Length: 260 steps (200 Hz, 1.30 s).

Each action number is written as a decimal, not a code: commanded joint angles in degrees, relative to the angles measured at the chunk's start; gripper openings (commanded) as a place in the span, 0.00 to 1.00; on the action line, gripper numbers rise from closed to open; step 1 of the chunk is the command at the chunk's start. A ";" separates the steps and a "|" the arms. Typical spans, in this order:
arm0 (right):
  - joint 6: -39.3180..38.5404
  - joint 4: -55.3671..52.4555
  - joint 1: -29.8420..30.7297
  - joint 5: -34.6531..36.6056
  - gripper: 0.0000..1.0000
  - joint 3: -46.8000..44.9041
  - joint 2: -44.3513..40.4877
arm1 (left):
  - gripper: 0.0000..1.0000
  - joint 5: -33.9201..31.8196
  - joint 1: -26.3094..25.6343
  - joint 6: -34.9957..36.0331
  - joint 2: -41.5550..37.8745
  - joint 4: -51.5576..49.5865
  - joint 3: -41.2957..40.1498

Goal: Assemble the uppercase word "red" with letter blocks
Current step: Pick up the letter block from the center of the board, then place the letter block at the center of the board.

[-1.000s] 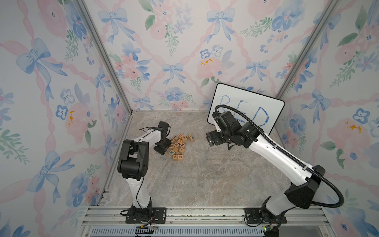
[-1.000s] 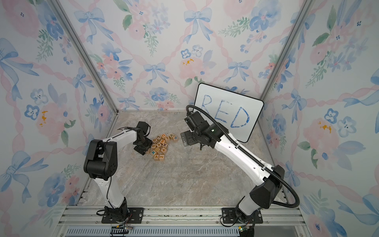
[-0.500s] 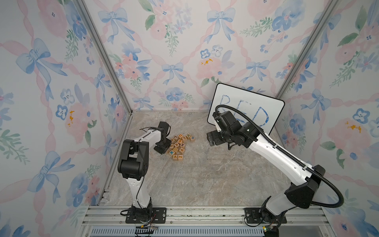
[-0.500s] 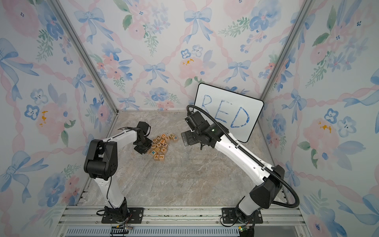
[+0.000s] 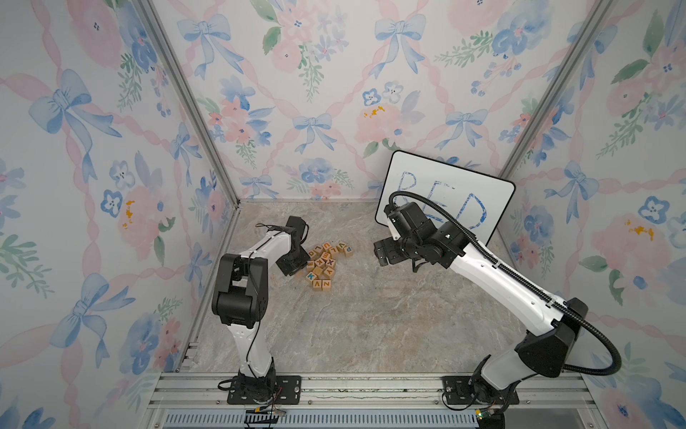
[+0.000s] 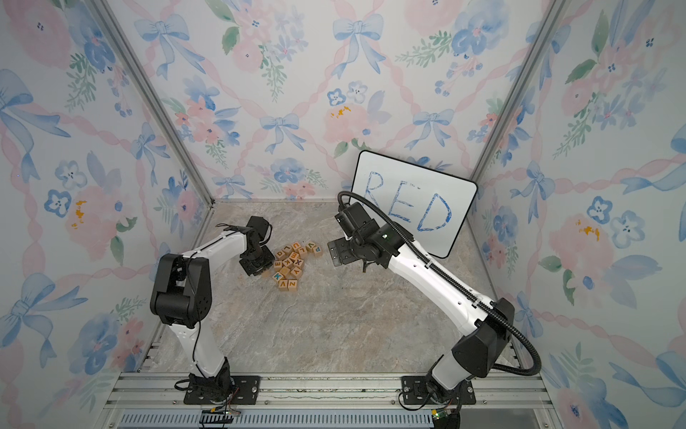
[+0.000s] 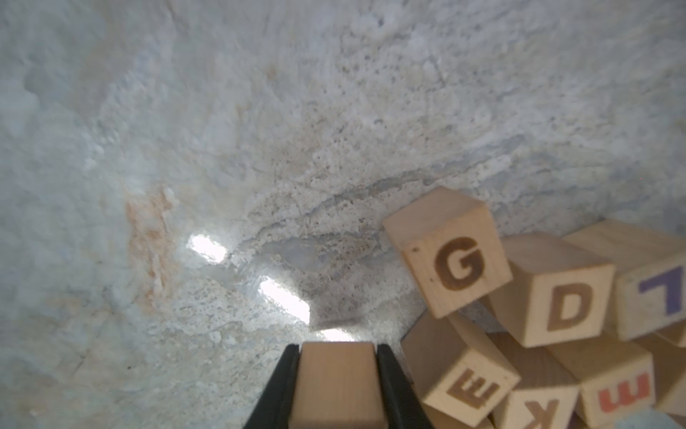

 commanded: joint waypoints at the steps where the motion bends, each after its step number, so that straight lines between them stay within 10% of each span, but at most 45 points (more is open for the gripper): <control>1: -0.32 1.46 -0.45 -2.03 0.97 -1.98 0.41 | 0.24 -3.10 -1.20 8.33 -1.80 -5.27 2.68; 100: -3.61 12.30 -0.29 -18.03 0.97 -12.69 -7.51 | 0.22 -8.46 -9.33 14.58 -7.01 -9.99 5.21; 260: -3.16 14.80 -1.33 -15.33 0.97 -32.37 -27.76 | 0.22 -3.93 -29.65 6.81 5.16 -10.76 16.99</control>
